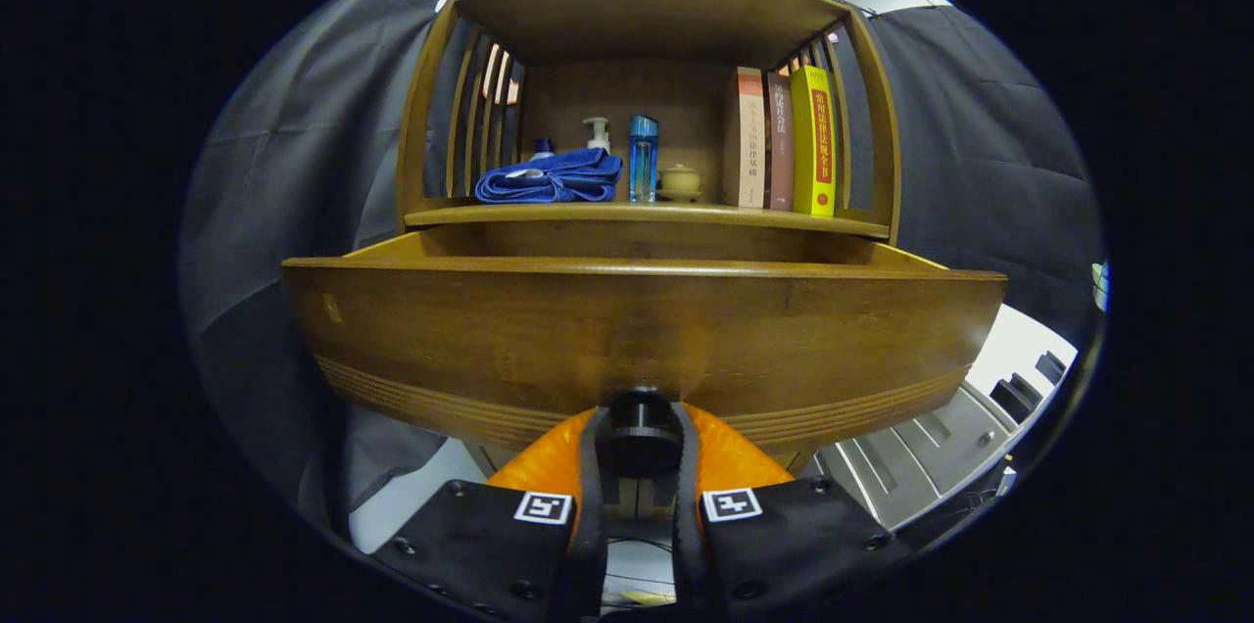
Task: Pull open the drawer, take out the items inside it, and place them on the countertop above the cabinet.
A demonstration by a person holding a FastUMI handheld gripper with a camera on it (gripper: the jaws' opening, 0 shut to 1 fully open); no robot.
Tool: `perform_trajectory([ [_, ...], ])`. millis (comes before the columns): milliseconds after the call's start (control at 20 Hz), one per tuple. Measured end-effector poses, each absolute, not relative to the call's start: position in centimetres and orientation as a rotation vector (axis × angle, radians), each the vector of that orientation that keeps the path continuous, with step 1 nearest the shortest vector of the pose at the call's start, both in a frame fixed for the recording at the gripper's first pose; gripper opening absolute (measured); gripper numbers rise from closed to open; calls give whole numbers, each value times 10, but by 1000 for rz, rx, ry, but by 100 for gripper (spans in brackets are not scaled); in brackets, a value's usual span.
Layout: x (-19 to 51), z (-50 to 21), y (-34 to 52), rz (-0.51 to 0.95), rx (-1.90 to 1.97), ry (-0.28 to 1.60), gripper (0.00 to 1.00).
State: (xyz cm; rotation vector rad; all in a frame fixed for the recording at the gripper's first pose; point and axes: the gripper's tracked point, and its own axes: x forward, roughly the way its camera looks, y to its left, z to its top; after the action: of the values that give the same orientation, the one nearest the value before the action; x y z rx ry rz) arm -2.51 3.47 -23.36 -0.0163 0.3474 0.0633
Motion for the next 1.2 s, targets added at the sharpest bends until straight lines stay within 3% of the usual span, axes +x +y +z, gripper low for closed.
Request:
perform_trajectory([
  [400,-28,-242,31,58,6,372,59],
  [450,-28,-244,29,54,15,379,70],
  [550,-27,-248,27,48,36,383,82],
  [700,-28,-251,26,49,48,397,92],
  [850,-32,-246,28,57,34,399,97],
  [1200,-68,-198,24,91,1,337,97],
])
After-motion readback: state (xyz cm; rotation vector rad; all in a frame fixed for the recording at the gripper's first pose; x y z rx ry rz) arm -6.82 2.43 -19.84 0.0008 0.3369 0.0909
